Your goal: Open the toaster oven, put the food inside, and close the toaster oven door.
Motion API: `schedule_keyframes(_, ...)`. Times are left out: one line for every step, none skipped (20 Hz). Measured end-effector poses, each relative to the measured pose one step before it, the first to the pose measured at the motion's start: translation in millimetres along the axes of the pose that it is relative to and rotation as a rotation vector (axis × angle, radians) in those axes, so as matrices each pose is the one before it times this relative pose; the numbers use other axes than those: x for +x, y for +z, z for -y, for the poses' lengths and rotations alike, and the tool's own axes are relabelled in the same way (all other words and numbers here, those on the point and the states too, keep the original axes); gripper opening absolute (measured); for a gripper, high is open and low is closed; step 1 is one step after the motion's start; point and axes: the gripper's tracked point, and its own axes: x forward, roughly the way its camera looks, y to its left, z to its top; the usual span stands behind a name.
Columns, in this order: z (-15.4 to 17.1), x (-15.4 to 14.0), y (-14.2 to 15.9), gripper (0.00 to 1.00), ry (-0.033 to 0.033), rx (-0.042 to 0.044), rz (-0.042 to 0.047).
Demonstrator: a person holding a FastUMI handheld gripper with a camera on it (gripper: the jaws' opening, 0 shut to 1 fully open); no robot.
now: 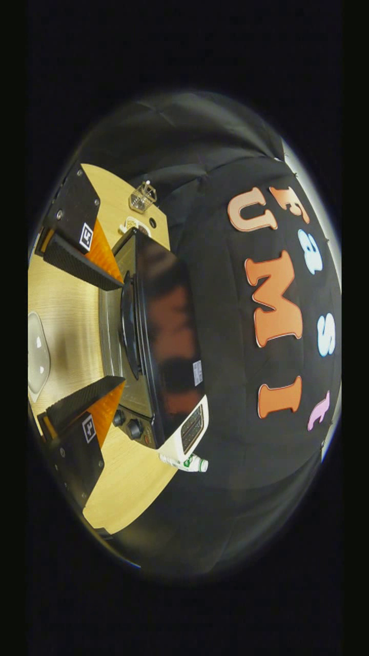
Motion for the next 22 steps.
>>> schedule_keyframes(-0.37, -6.47, 9.24, 1.0, 0.00651, 0.00124, 0.01506)
schedule_keyframes(1.06, -6.74, 11.28, 0.99, 0.00475, -0.00609, 0.01917)
schedule_keyframes(2.49, -6.42, 12.84, 0.99, 0.0019, -0.01303, 0.01906)
schedule_keyframes(4.49, -7.81, 15.55, 0.99, -0.0032, -0.01021, 0.02475)
schedule_keyframes(5.28, -9.57, 21.14, 0.99, -0.00314, -0.00484, 0.02924)
schedule_keyframes(4.98, -7.96, 17.34, 0.99, -0.00198, -0.00247, 0.03447)
schedule_keyframes(7.24, -8.33, 19.29, 0.99, -0.00311, -0.00432, 0.0377)
schedule_keyframes(5.21, -8.45, 18.41, 0.99, 0.00003, -0.00991, 0.03956)
schedule_keyframes(7.29, -7.95, 16.64, 0.99, -0.00942, -0.0126, 0.03683)
schedule_keyframes(9.19, -9.87, 15.53, 0.99, -0.01373, -0.01465, 0.0312)
schedule_keyframes(10.06, -7.61, 12.61, 0.99, -0.01712, -0.01417, 0.0256)
schedule_keyframes(10.53, -8.81, 11.55, 0.99, -0.0195, -0.01126, 0.01996)
schedule_keyframes(12.01, -7.15, 9.87, 0.99, -0.02292, -0.01171, 0.0201)
schedule_keyframes(11.92, -6.14, 9.81, 0.99, -0.02647, -0.01337, 0.01796)
schedule_keyframes(13.65, -5.92, 6.56, 0.99, -0.0247, -0.0083, 0.01025)
schedule_keyframes(11.82, -6.58, 3.16, 0.99, -0.01739, -0.00546, 0.00602)
schedule_keyframes(10.63, -5.55, 3.86, 0.99, -0.01764, -0.00135, 0.00815)
schedule_keyframes(11.16, -5.02, 2.76, 0.99, -0.01585, -0.00062, 0.01064)
schedule_keyframes(9.78, -3.95, 2.51, 0.99, -0.01295, -0.00023, 0.00745)
schedule_keyframes(8.7, -3.28, 0.71, 0.99, -0.01029, 0.0008, 0.00645)
schedule_keyframes(6.57, -2.6, -0.28, 0.99, -0.0076, 0.00306, 0.00294)
schedule_keyframes(4.78, -2.18, -1.0, 0.99, -0.00201, 0.00276, 0.0027)
